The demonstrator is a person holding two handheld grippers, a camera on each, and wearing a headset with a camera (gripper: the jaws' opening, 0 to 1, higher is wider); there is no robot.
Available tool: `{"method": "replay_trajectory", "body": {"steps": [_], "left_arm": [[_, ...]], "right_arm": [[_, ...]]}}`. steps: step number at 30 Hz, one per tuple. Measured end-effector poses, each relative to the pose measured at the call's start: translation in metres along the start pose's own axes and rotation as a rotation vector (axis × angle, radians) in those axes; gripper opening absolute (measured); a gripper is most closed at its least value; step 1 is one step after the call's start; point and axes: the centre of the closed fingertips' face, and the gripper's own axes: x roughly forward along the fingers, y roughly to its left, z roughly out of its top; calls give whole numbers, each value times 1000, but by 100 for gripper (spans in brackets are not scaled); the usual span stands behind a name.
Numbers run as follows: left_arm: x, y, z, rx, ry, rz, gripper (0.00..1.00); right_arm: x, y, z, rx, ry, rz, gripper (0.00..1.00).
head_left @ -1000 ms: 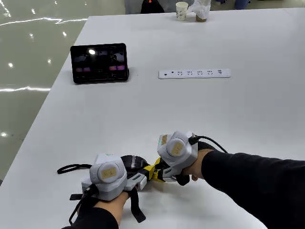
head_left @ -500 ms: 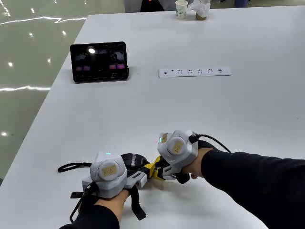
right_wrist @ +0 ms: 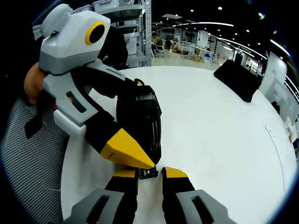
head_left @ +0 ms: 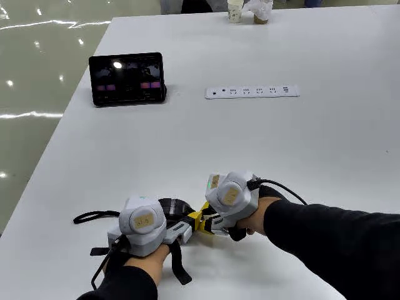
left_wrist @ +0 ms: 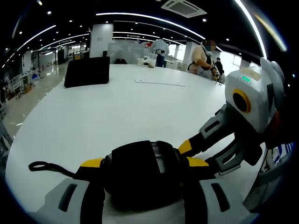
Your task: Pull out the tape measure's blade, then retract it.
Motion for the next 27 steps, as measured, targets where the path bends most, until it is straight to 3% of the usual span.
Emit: {"method": "replay_trajectory", "body": {"steps": [3,12,20,27], "left_arm": [[0,-1,3,35,-13,2,63],[1,0,4,17,5,-7,63],[-2,3,11,9,-24,-6,66],[-5,2,13,-9,-18,-58,71]], "right_arm": [[-1,-1,1,-17,-2,-9,18],[-10,-5,5,-14,-24,-29,20],[-20,-4,1,-3,-35,-45,20],[-34,-5,-5,33,-45,-66,21]]}}
